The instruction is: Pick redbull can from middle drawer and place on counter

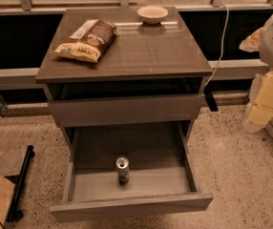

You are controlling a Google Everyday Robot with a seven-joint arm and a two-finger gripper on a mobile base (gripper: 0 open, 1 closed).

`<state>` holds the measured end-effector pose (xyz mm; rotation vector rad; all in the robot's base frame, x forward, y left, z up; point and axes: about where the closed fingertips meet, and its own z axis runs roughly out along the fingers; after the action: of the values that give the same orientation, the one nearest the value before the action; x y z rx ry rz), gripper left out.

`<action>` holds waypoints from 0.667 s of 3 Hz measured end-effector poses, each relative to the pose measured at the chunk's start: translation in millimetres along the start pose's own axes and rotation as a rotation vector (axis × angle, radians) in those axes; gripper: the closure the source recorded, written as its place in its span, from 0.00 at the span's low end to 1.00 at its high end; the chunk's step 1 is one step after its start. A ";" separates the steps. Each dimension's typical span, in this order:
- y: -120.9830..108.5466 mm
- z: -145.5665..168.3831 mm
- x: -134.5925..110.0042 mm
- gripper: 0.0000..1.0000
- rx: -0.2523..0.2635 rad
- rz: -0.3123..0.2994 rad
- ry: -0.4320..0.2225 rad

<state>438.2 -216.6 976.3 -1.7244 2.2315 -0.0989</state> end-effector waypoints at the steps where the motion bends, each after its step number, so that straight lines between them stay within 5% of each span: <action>1: 0.0 0.0 0.0 0.00 0.000 0.000 0.000; 2: -2.0 10.1 -7.3 0.00 0.019 -0.020 -0.059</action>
Offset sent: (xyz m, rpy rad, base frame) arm 0.0188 0.0217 -0.0267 0.1353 -0.0897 0.0893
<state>444.6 -208.8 968.7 -1.7177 2.1645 -0.0720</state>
